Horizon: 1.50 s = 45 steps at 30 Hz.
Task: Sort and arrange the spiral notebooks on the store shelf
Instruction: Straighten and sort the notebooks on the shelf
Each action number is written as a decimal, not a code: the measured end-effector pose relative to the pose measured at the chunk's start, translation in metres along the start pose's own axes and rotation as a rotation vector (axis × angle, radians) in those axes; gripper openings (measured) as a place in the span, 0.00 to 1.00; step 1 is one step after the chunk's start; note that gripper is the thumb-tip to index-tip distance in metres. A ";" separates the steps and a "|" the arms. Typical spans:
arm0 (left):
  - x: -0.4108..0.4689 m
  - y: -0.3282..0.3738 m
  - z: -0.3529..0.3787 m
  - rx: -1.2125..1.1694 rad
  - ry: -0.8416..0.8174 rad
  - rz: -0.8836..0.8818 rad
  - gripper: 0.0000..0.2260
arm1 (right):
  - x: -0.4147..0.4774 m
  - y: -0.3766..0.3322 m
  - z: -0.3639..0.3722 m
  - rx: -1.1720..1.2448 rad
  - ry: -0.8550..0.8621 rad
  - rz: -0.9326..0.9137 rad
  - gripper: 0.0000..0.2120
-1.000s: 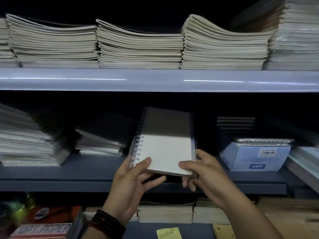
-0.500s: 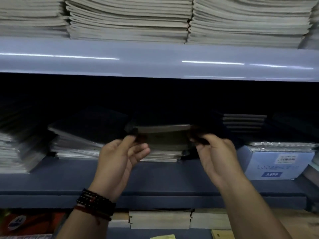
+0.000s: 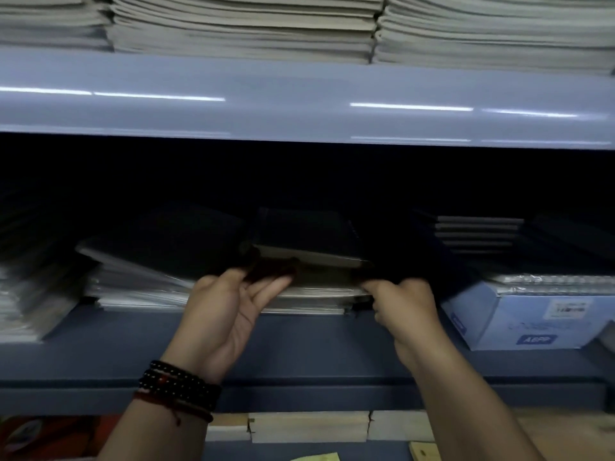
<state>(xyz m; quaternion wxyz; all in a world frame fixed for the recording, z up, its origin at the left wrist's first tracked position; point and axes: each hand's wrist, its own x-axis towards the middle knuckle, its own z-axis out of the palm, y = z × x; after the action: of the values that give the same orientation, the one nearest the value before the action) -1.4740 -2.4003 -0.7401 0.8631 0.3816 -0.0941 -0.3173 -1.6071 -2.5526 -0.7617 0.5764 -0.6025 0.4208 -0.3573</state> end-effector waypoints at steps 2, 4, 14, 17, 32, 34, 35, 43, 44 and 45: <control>0.001 -0.001 0.003 -0.012 -0.019 -0.011 0.10 | -0.006 -0.002 -0.007 0.048 -0.028 0.028 0.06; 0.003 -0.002 0.006 -0.041 -0.065 -0.042 0.11 | -0.012 -0.004 -0.021 0.175 -0.104 0.093 0.12; -0.013 -0.007 0.011 -0.038 -0.295 -0.201 0.18 | -0.086 -0.004 -0.093 0.281 -0.551 0.309 0.17; -0.023 -0.004 0.010 0.185 -0.160 -0.123 0.11 | -0.094 0.001 -0.086 0.299 -0.537 0.314 0.16; -0.108 -0.009 -0.017 0.593 -0.179 -0.375 0.20 | -0.114 0.003 -0.079 0.254 -0.382 0.218 0.11; -0.115 -0.002 -0.025 0.568 -0.290 -0.421 0.22 | -0.123 0.004 -0.080 0.180 -0.417 0.190 0.11; -0.118 0.002 -0.029 0.565 -0.340 -0.418 0.22 | -0.127 0.003 -0.080 0.142 -0.431 0.158 0.11; -0.125 0.003 -0.023 0.497 -0.359 -0.193 0.20 | -0.134 -0.005 -0.080 0.242 -0.408 -0.017 0.15; -0.127 0.001 -0.020 0.498 -0.345 -0.171 0.20 | -0.133 -0.004 -0.080 0.240 -0.388 -0.036 0.15; -0.127 -0.001 -0.017 0.494 -0.335 -0.142 0.20 | -0.131 -0.004 -0.080 0.233 -0.365 -0.070 0.15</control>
<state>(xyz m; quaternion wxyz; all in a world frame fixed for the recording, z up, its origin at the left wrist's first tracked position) -1.5667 -2.3112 -0.7425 0.6922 0.5279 -0.2826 -0.4028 -1.7311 -2.4635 -0.7441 0.6960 -0.6009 0.2442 -0.3080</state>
